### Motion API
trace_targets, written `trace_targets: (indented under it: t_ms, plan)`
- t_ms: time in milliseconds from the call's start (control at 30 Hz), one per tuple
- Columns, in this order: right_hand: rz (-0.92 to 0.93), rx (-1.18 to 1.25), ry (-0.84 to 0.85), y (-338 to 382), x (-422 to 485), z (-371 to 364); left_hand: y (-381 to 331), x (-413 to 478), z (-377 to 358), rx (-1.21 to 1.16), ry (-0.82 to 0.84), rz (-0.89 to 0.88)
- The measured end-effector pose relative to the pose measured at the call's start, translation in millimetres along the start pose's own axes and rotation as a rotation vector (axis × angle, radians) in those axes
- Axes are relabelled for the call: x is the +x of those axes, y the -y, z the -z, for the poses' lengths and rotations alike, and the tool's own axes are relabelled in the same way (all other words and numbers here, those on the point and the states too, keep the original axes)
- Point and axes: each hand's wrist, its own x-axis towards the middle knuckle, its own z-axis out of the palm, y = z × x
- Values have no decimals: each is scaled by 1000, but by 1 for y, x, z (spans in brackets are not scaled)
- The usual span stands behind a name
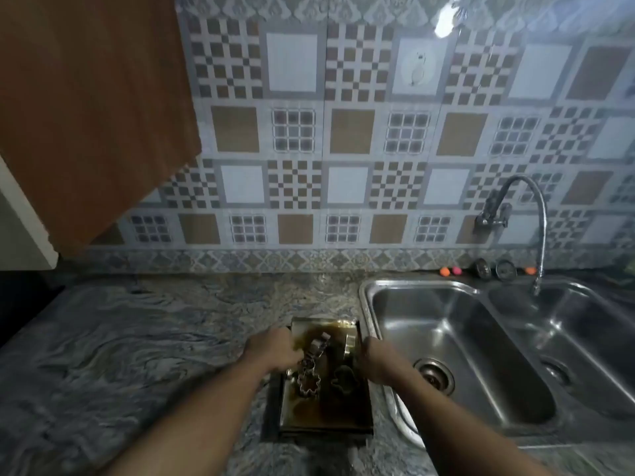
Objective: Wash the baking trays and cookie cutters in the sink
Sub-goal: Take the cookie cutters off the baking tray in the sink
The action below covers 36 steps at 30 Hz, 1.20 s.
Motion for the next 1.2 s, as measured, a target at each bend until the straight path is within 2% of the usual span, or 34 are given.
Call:
trace_targets:
  t_ms: [100, 200, 433, 633, 833, 1000, 1133, 1200]
  plan:
    - [-112, 114, 28, -14, -6, -31, 10, -7, -26, -21, 58, 40]
    - [-150, 249, 87, -21, -9, -58, 22, -14, -53, -150, 118, 81]
    - [-121, 437, -62, -19, -8, -75, 22, -12, -77, -421, 88, 161]
    - [-137, 502, -148, -19, -10, -84, 21, -12, -82, -530, 94, 210]
    - [-119, 616, -242, -17, -13, -86, 11, -20, -73, -733, 16, 85]
    - [-66, 683, -323, -25, -15, -73, -2, -18, -59, -770, -44, 7]
    - [58, 715, -372, -44, -20, -55, -28, -18, -51, -801, -41, -29]
    - [54, 677, -380, -59, -24, -45, -46, -16, -49, -814, -39, -51]
